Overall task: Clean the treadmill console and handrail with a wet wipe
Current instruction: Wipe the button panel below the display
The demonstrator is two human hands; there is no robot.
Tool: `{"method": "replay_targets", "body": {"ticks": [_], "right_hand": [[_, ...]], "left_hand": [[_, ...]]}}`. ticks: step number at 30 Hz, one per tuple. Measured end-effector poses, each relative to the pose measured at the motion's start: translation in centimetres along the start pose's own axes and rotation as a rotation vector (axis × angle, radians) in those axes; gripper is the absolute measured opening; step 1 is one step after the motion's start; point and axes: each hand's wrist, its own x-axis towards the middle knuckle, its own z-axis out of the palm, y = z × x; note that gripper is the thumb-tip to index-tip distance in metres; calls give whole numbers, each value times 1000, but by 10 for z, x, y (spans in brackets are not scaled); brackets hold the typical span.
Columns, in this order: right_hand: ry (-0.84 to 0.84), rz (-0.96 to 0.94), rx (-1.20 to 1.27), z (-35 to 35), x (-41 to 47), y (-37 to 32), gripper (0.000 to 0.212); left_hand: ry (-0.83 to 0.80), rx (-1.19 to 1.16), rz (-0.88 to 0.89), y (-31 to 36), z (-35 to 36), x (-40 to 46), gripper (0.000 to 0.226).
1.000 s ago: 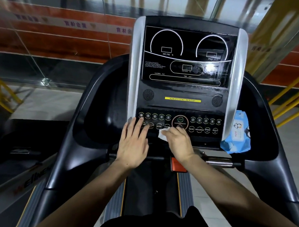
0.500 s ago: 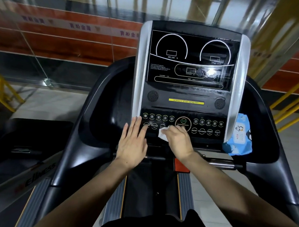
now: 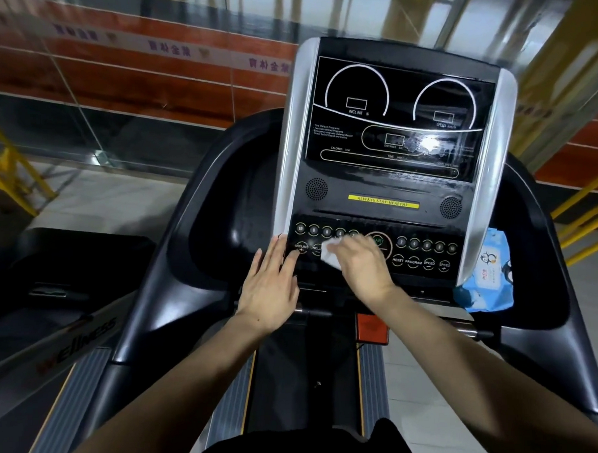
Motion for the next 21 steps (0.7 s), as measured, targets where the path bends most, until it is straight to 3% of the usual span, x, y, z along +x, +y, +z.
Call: {"method": "replay_targets", "body": {"ticks": [5, 10, 13, 19, 21], "right_hand": [[92, 178, 18, -2, 39, -3, 31], [47, -38, 49, 19, -19, -23, 30], [29, -127, 14, 16, -6, -16, 33], [126, 147, 58, 11, 46, -27, 35], [102, 112, 61, 20, 25, -36, 35]], "left_hand": [[-8, -33, -7, 0, -2, -1, 56], [-5, -31, -14, -11, -6, 3, 57], [-15, -34, 4, -17, -9, 4, 56], [-36, -8, -7, -16, -11, 7, 59], [-56, 22, -20, -18, -10, 6, 61]]}}
